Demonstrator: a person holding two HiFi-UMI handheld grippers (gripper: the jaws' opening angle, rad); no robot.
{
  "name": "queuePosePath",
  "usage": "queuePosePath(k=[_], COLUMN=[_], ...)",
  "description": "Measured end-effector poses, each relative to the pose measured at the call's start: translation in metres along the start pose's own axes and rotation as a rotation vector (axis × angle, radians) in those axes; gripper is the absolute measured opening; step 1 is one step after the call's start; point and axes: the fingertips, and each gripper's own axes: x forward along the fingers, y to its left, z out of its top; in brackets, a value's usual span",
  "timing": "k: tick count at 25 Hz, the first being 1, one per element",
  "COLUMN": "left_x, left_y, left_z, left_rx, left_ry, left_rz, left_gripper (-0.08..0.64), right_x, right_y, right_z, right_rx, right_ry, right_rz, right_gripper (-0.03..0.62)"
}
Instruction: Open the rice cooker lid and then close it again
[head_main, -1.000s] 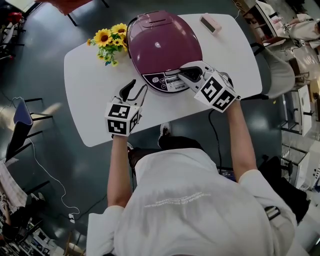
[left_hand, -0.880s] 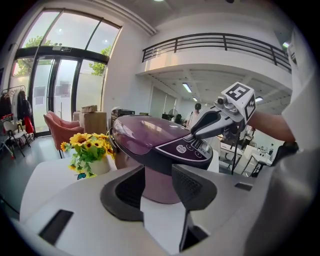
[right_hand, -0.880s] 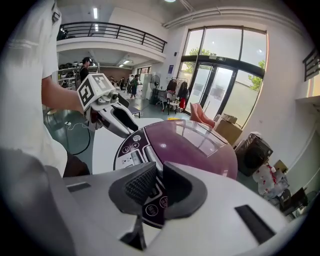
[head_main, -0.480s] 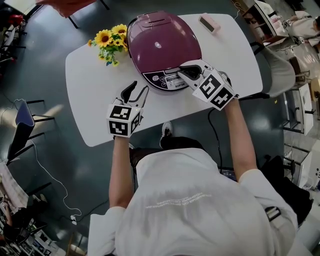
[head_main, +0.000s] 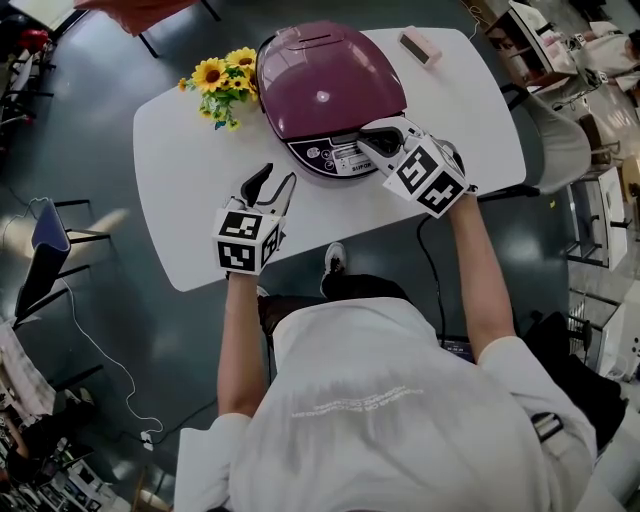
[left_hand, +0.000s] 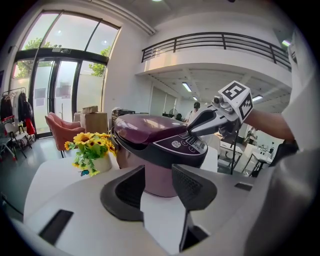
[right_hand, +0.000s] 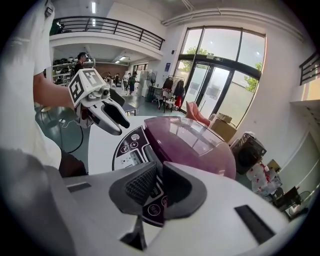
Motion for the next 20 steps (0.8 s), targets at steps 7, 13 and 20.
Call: queuePosePath(k=[7, 13, 20], left_x=[-0.007, -0.018, -0.028], left_y=[0.000, 0.003, 0.003], left_z=[0.002, 0.005, 0.003], left_rx=[0.010, 0.013, 0.014], left_ry=[-0.001, -0.014, -0.020], left_rz=[0.003, 0.026, 0.042], left_gripper=[0.183, 0.183, 0.183], right_x=[0.001, 0.001, 0.005], right_y=[-0.001, -0.002, -0.001], right_z=[0.001, 0.002, 0.001], right_rx=[-0.001, -0.004, 0.020], right_ry=[0.010, 0.011, 0.053], right_rz=[-0.029, -0.033, 0.023], right_gripper=[0.055, 0.055, 0.044])
